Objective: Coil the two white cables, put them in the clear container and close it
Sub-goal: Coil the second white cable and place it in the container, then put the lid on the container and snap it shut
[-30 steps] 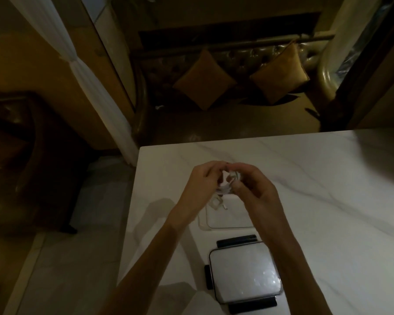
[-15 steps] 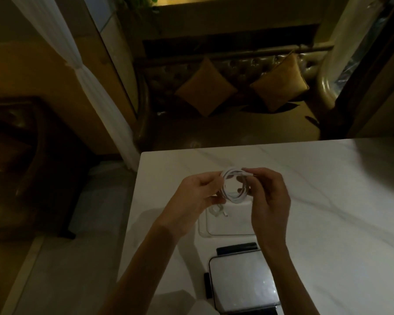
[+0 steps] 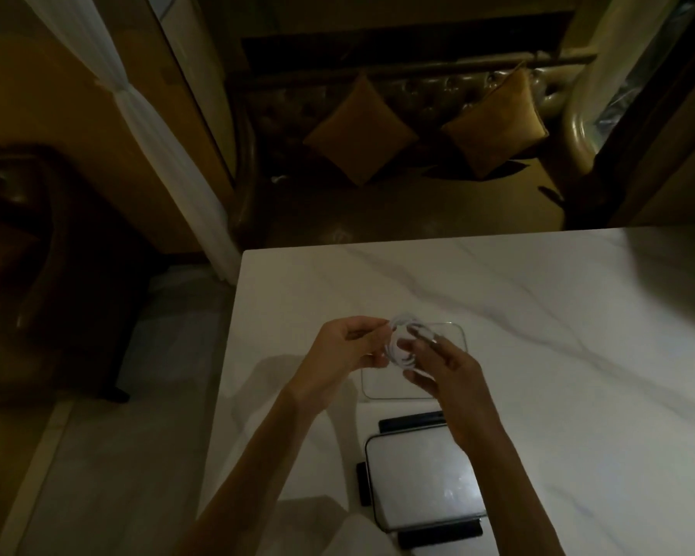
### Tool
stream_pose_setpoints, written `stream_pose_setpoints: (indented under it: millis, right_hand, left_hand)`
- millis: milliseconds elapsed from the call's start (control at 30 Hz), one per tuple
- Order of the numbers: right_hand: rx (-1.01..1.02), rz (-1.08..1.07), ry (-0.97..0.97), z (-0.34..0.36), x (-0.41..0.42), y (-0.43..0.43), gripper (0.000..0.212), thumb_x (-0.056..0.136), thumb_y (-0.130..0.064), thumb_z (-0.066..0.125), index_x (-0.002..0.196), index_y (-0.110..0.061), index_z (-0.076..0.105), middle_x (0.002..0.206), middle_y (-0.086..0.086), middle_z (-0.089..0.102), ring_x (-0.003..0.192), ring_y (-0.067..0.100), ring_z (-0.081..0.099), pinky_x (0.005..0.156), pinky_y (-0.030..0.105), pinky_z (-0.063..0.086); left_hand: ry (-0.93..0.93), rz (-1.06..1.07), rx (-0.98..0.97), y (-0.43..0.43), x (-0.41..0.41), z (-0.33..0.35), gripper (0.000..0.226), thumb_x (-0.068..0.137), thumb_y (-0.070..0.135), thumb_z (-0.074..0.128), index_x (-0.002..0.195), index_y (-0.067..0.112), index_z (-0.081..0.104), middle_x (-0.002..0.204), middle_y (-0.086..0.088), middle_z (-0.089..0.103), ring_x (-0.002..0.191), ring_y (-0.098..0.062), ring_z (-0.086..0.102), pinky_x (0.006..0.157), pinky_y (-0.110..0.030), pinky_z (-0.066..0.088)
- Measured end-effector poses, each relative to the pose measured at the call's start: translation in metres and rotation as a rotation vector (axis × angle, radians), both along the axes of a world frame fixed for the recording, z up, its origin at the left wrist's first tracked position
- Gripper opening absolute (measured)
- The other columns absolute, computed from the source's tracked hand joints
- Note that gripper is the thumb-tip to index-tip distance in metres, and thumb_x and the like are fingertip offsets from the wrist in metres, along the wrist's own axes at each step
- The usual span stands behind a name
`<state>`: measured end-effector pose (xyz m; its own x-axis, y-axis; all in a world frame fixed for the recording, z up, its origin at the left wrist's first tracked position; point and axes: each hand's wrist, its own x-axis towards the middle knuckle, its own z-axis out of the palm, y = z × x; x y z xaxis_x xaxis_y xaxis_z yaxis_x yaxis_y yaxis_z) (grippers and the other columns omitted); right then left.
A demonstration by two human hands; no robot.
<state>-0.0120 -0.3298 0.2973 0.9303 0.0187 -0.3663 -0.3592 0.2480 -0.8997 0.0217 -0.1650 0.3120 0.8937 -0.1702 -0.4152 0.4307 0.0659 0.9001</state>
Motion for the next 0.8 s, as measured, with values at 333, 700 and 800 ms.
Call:
stream_pose_setpoints:
  millis: [333, 700, 800]
  right_hand:
    - [-0.135, -0.275, 0.383, -0.156, 0.04, -0.042, 0.027, 0.085, -0.008, 0.069, 0.108, 0.007, 0.067, 0.085, 0.017, 0.068, 0.077, 0.024, 0.065, 0.063, 0.021, 0.06]
    - [-0.213, -0.268, 0.613, -0.276, 0.112, -0.055, 0.022, 0.079, -0.01, 0.076, 0.097, 0.002, 0.071, 0.072, 0.011, 0.065, 0.059, 0.018, 0.061, 0.051, 0.02, 0.056]
    - [-0.207, -0.188, 0.617, -0.292, 0.119, -0.045, 0.01, 0.08, -0.018, 0.076, 0.079, -0.011, 0.069, 0.073, 0.007, 0.065, 0.065, 0.018, 0.06, 0.06, 0.026, 0.055]
  left_hand:
    - [0.247, 0.017, 0.53, -0.002, 0.012, -0.165, 0.03, 0.096, 0.019, 0.047, 0.123, 0.007, 0.054, 0.123, -0.019, 0.06, 0.102, -0.03, 0.061, 0.092, -0.042, 0.049]
    - [0.334, -0.142, 0.721, -0.026, 0.043, -0.264, 0.068, 0.098, 0.01, 0.044, 0.15, 0.003, 0.0, 0.154, -0.021, 0.025, 0.135, -0.033, 0.037, 0.11, -0.035, 0.032]
    - [0.346, -0.136, 0.692, -0.026, 0.039, -0.288, 0.073, 0.092, -0.003, 0.044, 0.151, 0.01, 0.003, 0.152, -0.018, 0.032, 0.129, -0.031, 0.044, 0.108, -0.037, 0.039]
